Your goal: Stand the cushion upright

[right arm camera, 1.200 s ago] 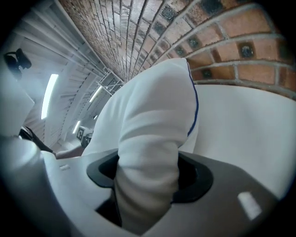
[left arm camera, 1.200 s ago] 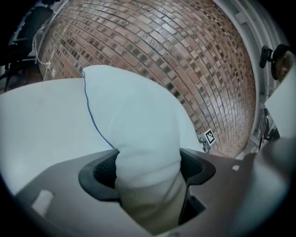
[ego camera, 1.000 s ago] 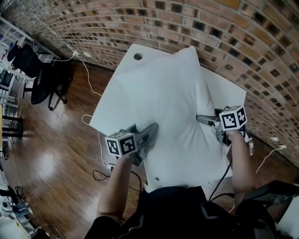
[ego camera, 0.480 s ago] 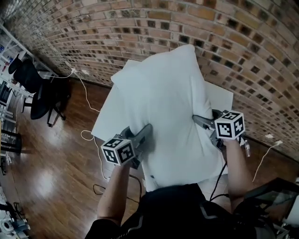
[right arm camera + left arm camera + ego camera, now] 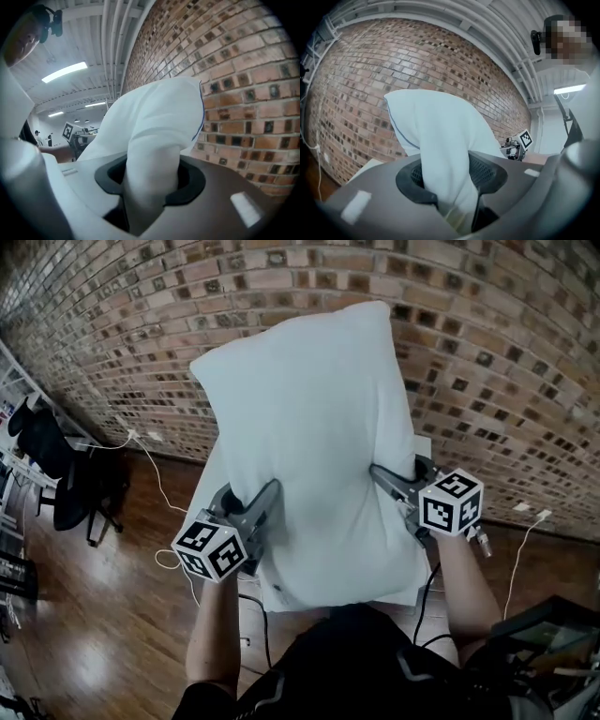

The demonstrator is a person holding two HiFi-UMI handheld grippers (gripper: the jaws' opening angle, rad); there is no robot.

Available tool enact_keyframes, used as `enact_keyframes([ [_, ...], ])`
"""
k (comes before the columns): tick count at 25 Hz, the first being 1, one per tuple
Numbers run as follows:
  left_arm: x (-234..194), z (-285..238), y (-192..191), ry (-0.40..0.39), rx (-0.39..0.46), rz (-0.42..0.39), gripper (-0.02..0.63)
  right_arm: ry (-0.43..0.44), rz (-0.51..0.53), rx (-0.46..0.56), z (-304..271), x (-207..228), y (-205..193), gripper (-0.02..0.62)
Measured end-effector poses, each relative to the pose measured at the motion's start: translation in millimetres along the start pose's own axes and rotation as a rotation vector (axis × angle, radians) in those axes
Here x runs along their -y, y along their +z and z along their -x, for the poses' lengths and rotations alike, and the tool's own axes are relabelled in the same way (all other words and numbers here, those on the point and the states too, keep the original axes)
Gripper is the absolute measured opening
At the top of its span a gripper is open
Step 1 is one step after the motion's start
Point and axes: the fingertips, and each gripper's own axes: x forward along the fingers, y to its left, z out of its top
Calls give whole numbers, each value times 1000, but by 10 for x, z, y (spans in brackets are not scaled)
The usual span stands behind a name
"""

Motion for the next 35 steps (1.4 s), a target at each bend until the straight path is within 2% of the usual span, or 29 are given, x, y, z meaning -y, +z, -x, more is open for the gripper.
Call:
enact_keyframes([
  [6,243,-300,445,-69,60,-111,187,-80,62,137,304,175,377,187],
  [11,415,-662,706,-124,107,-166,187,-114,80,208,502,464,625,189],
  [16,534,-1000,874,-145,135,-222,189,-156,98,283,609,765,767,190],
  [21,620,-1292,982,-123,160,-272,192,-181,144,354,644,1060,863,192],
  [30,380,-1748,992,-129,148,-327,193,-230,206,386,426,1405,965,190],
  [35,39,-2018,927,-137,133,-350,192,-264,217,381,107,1564,917,189],
])
